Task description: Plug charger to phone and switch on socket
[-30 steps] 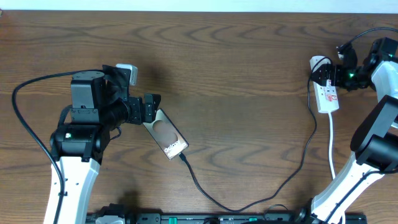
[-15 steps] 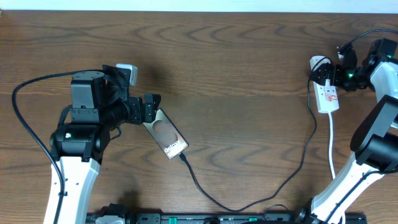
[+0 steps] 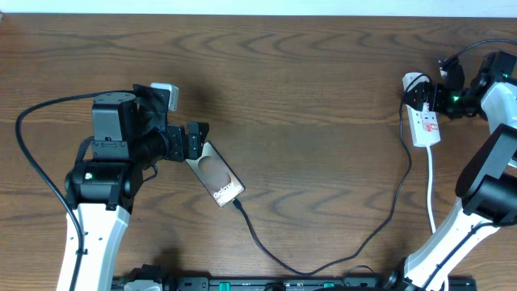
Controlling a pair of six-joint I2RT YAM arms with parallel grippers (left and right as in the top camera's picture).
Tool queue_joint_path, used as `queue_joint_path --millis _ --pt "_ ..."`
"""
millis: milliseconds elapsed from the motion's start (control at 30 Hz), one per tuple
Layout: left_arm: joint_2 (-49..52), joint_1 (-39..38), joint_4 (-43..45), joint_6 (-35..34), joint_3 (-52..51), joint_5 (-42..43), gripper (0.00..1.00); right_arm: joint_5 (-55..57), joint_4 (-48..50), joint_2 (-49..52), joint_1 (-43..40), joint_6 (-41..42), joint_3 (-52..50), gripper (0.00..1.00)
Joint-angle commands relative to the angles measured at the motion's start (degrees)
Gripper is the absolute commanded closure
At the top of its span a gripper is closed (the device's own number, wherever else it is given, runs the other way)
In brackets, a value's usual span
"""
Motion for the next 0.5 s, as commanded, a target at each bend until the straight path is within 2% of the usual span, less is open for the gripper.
queue_joint_path --millis 0,467 --pt "-0.3 -0.1 -0.4 1.0 -0.1 0.7 0.07 -5.4 -1.5 1.0 1.5 2.5 -2.3 0.01" --pt "-0.3 -0.1 -0.5 1.0 -0.1 0.7 0.07 -6.1 -3.3 1.0 1.5 2.5 -2.4 0.01"
